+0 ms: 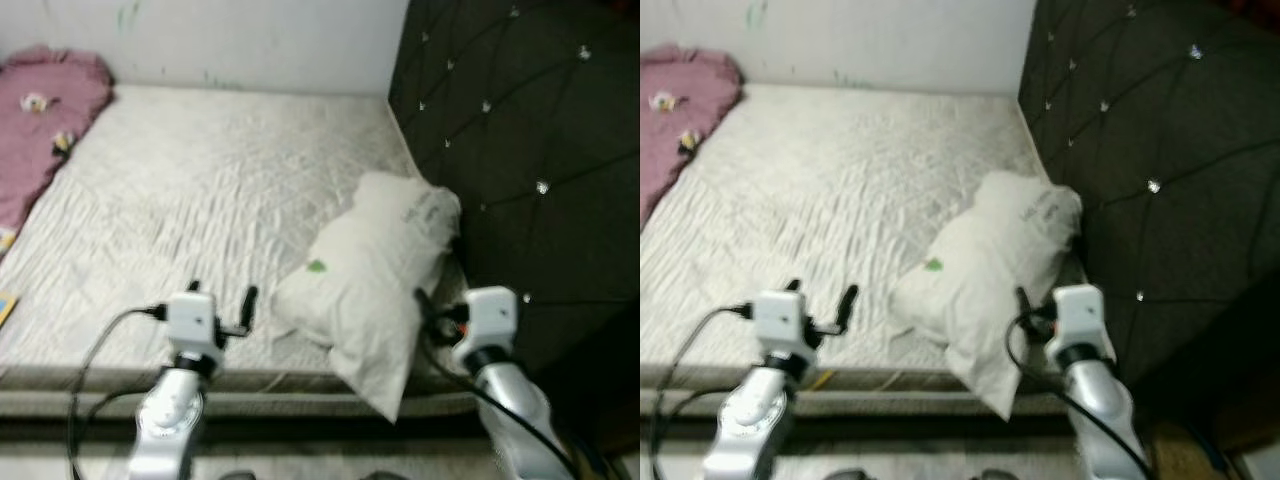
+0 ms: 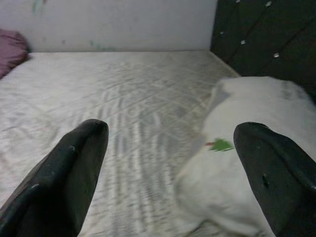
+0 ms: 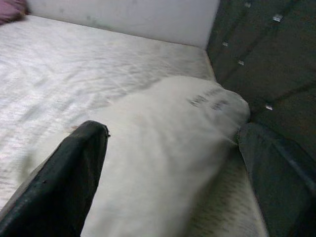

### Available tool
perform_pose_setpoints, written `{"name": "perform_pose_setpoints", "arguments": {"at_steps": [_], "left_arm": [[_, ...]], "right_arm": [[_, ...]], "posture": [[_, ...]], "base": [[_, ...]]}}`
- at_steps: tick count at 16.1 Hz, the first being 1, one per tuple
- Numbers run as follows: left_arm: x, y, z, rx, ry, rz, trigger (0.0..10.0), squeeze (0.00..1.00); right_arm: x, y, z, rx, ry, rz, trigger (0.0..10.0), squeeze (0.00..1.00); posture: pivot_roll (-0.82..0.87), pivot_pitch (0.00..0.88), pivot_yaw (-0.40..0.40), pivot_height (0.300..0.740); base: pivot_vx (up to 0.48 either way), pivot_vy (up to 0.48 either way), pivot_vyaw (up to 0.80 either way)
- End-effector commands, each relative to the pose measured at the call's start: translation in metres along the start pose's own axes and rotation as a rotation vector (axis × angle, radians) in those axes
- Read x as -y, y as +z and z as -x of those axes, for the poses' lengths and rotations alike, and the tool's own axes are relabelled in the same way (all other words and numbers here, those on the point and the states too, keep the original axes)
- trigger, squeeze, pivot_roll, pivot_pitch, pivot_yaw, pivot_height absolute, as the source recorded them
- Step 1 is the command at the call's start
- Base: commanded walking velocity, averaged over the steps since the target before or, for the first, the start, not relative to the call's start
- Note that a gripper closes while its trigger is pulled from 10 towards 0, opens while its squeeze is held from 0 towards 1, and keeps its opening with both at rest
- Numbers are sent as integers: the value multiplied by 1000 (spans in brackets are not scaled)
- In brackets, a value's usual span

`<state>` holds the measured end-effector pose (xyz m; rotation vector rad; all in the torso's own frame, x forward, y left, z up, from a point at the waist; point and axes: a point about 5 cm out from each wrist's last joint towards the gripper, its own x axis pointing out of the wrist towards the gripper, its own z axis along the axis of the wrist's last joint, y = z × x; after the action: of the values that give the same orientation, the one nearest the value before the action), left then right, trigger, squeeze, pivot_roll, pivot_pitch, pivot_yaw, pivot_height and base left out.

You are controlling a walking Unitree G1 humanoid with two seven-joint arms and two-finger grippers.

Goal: Clean up the room

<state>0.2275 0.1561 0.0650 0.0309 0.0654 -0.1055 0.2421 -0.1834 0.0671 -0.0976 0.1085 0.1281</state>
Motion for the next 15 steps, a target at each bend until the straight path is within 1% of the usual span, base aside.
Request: {"name": "perform_pose_setpoints", "arguments": {"at_steps": [1,7,8,10,12,15], "left_arm": [[6,5,-2,24,-30,18,10000,0],[5,8,-3,38,-46,30,10000,0],[5,8,-3,38,-48,31,10000,0],[6,8,-3,38,-52,33,10000,0],[6,8,-3,39,-57,32,10000,0],[6,8,-3,39,-60,31,10000,0]], "right_arm": [[7,4,-1,11,-19,13,10000,0],[5,5,-3,13,-12,12,10000,0],[5,5,-3,13,-11,11,10000,0],[5,5,-3,15,-12,10,10000,0],[5,5,-3,14,-14,11,10000,0],[5,4,-2,11,-18,8,10000,0]], "posture": [[-35,0,-8,740],[-34,0,-8,740],[-35,0,-7,740],[-36,0,-6,740],[-36,0,-5,740],[-36,0,-4,740]], "base": [[0,0,0],[0,0,0],[0,0,-400],[0,0,0],[246,0,0],[260,0,-692]]}}
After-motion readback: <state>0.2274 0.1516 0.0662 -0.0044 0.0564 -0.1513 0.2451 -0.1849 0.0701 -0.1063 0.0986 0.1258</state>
